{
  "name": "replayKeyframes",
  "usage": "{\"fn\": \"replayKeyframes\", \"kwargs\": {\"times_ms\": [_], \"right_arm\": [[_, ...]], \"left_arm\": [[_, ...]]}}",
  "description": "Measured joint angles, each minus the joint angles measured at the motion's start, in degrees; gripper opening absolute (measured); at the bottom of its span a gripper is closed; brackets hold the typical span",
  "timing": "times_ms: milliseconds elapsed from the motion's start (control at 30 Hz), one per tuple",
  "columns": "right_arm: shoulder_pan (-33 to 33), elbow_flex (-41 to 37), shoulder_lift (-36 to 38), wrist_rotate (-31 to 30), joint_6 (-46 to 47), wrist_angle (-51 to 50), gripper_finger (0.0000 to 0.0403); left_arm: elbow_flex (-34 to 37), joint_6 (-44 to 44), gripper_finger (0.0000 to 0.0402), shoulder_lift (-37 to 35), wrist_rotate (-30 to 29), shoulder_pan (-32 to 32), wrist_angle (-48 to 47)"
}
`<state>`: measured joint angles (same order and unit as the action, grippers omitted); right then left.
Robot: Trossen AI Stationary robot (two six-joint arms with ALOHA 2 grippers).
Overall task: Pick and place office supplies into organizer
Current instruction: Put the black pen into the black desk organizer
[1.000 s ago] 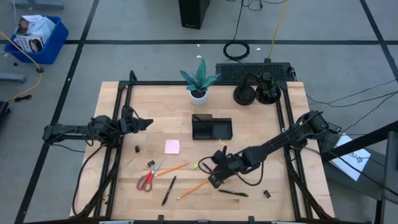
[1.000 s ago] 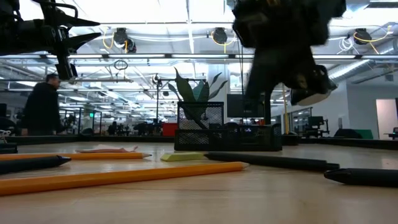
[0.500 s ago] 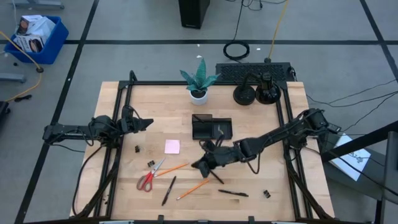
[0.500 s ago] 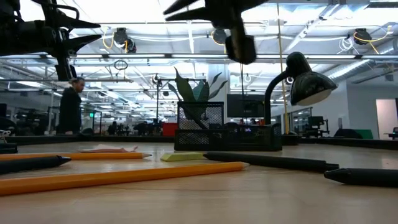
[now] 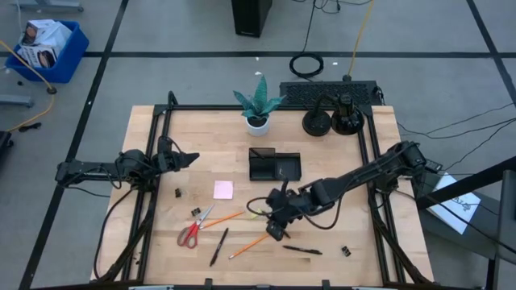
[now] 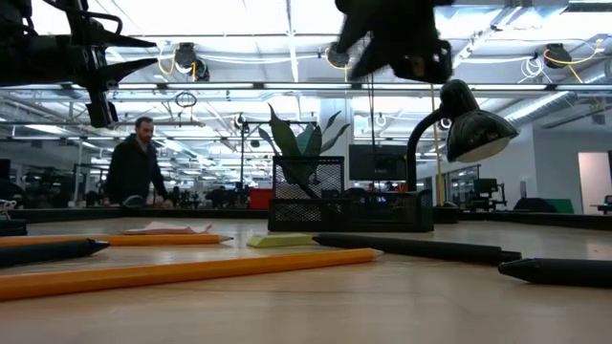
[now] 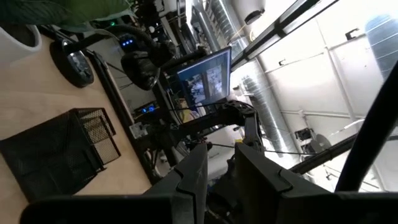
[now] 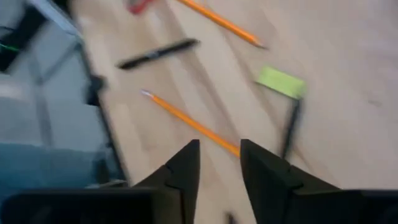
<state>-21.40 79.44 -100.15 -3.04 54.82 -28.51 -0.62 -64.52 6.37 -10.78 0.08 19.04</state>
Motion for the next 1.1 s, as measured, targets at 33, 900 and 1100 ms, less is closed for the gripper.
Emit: {"fn": "replayKeyframes", "kwargs": {"times_ms": [33,900,1100], "right_arm": [[-0.29,0.00,-0.17,-0.24,0.04,-1.55,0.0121],[-6.08,-0.32,-9.31,-2.76,2.97,-9.17,0.0128],[-5.56,-1.69,-9.24,-3.13,2.41,-7.46,0.0117]], "left_arm": [[0.00,0.14,0.0086,0.00,-0.01,0.00,0.00],[0.00,0.63,0.0086,0.00,5.00,0.02,-3.18],[0.00,1.24,0.0086,0.00,4.77,0.01,-2.95]]}}
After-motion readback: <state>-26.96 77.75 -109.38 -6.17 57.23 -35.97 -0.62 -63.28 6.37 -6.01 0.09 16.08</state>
